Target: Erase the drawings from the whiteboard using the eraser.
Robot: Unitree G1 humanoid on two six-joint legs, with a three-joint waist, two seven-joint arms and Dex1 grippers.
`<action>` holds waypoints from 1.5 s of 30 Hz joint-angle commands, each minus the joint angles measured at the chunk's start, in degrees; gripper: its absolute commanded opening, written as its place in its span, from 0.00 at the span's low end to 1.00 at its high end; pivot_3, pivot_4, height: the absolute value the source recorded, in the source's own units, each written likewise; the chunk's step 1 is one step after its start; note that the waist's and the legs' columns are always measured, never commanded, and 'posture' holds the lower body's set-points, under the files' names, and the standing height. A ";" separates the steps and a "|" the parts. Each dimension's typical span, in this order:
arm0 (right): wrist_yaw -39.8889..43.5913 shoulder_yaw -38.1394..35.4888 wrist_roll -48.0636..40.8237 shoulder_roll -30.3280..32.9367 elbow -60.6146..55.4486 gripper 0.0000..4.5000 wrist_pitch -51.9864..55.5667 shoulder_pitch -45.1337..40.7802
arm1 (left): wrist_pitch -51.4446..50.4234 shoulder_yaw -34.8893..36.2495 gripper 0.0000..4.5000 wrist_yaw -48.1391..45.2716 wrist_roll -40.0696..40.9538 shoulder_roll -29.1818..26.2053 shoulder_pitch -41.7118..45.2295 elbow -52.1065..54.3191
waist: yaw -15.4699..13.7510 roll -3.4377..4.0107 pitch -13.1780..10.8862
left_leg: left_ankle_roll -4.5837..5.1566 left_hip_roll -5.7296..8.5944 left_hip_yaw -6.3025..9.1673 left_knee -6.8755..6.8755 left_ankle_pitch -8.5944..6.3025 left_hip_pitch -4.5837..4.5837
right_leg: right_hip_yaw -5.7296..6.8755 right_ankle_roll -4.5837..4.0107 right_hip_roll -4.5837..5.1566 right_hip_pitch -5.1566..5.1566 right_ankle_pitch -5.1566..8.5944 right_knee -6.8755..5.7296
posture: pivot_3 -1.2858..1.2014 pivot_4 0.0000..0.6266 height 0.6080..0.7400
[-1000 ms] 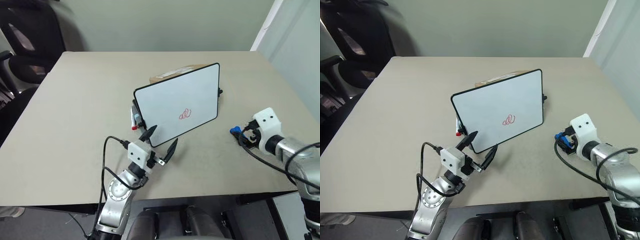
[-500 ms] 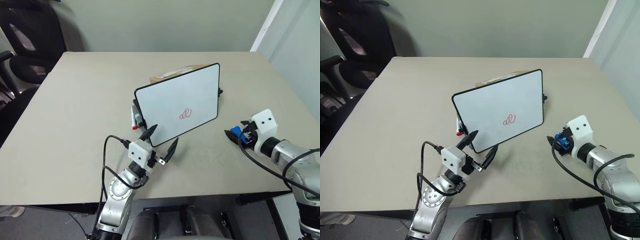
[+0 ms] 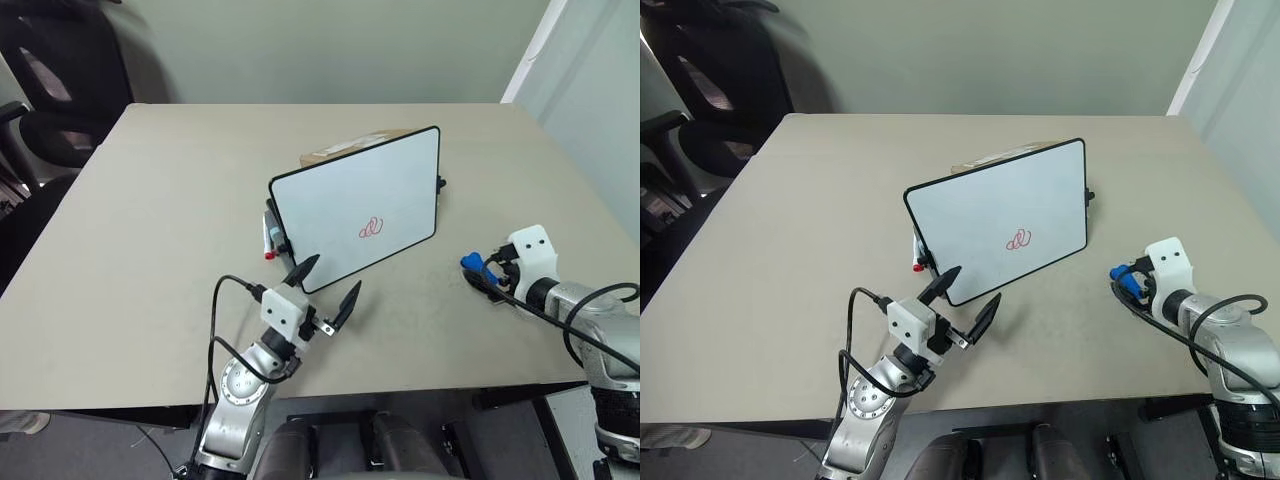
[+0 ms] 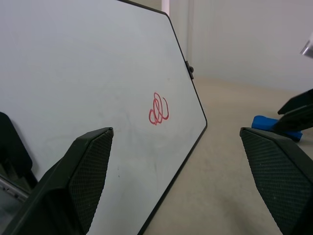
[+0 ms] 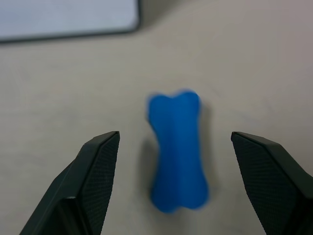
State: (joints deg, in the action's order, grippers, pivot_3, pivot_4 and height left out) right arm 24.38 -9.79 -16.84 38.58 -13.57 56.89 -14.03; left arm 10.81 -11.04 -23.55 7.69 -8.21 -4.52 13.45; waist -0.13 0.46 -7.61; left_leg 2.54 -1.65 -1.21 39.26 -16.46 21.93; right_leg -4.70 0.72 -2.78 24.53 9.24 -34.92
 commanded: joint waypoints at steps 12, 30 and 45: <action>-0.21 2.18 0.95 1.43 1.81 0.49 5.65 -3.21 | 0.35 0.50 1.00 0.16 1.11 -0.17 -0.45 3.40 | -0.06 0.00 0.00 | 0.00 0.00 0.00 0.04 0.00 -0.01 | 0.00 0.00 0.00 -0.03 -0.02 -0.02 | 0.52 0.24 1.00; 0.47 7.14 -3.30 -5.51 -14.44 0.15 1.99 -10.97 | 0.34 0.07 1.00 0.32 1.03 -0.03 0.08 2.87 | 0.73 0.00 0.00 | 0.04 0.00 -0.01 0.07 -0.02 -0.02 | 0.01 -0.01 -0.03 0.00 -0.02 -0.03 | 0.52 0.24 1.00; -1.21 15.71 1.89 -12.32 -5.15 0.15 -3.88 -17.54 | 0.73 -0.65 1.00 0.28 0.49 0.33 0.19 2.41 | 0.22 0.00 0.00 | 0.11 0.00 0.00 0.13 -0.07 0.01 | 0.01 0.03 0.01 0.05 -0.02 -0.04 | 0.52 0.24 1.00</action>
State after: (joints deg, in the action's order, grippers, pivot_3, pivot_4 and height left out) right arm 23.78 5.97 -15.63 26.74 -17.99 54.56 -29.85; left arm 10.68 -11.11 -23.41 8.54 -8.14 -4.43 14.55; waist 0.09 0.46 -7.61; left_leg 2.64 -1.66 -1.21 39.38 -16.52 21.95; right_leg -4.69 0.74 -2.78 24.58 9.22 -34.96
